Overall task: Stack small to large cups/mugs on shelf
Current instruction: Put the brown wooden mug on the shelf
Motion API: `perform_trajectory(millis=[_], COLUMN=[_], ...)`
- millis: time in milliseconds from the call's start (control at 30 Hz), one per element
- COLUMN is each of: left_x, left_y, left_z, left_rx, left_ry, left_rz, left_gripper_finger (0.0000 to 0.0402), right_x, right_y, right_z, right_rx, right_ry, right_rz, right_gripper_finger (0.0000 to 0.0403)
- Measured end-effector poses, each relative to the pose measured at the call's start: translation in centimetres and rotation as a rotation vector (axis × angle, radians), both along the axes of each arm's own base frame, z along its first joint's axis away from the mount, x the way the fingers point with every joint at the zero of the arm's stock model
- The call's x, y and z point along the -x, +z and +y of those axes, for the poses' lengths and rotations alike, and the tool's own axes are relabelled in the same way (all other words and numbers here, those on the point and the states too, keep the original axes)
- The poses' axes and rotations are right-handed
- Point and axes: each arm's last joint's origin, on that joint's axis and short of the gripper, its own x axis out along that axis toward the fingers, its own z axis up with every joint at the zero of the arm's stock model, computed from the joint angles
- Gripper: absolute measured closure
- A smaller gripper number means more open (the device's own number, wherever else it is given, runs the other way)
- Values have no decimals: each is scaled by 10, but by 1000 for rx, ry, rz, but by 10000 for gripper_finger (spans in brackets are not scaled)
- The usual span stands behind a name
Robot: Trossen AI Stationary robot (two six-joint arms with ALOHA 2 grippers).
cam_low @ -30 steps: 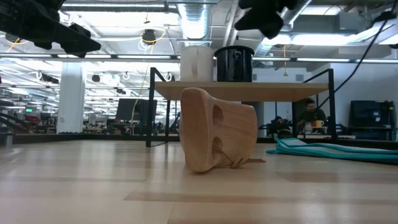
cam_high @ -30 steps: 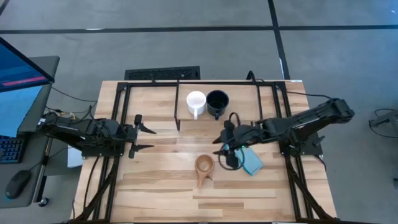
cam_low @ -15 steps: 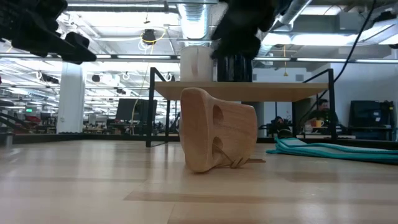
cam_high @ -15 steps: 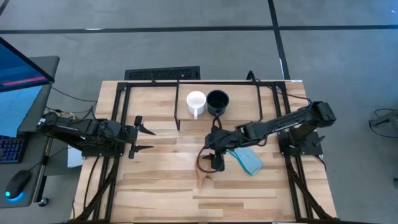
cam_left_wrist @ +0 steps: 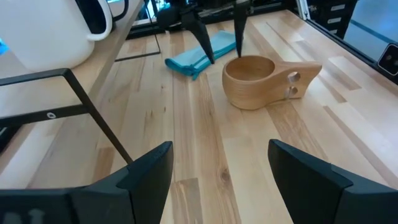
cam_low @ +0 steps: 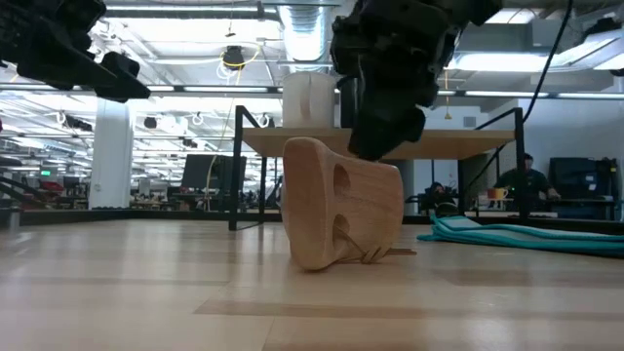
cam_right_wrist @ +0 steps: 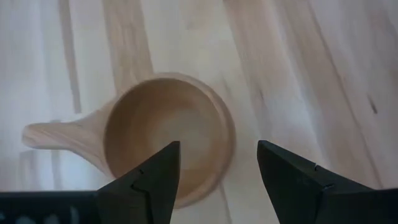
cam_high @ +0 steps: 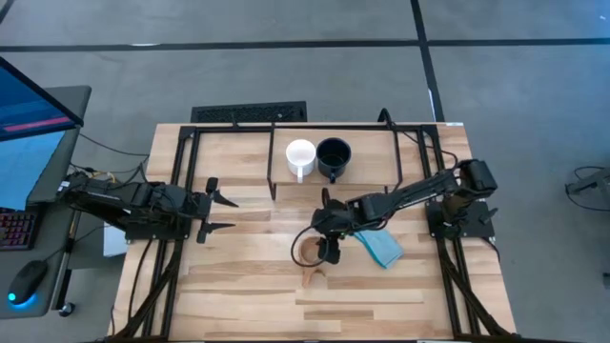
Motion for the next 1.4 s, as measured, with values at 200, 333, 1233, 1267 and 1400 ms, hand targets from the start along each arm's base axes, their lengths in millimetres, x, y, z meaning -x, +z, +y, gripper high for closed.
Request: perform_trajectory(millis=[200, 333, 1233, 1267, 1400], left_x=[0, 0, -1, -1, -1], left_y=[-1, -1, -3, -3, -3], left_z=[0, 0, 0, 0, 0], left_rx=[-1, 2, 3, 3, 3], left_ry=[0, 1, 0, 1, 1], left_rz=[7, 10, 31, 31, 32], left_gripper_finger=[148, 148, 148, 148, 148], right_x=[-7, -12, -18, -18, -18], right_y=[-9, -13, -29, -29, -29], right_z=[-1, -3, -6, -6, -5], right_rx=[24, 29, 47, 48, 25], right_ry=[-16, -24, -11, -7, 6], right_rz=[30, 53, 118, 120, 124], right_gripper_finger=[168, 168, 372, 373, 373])
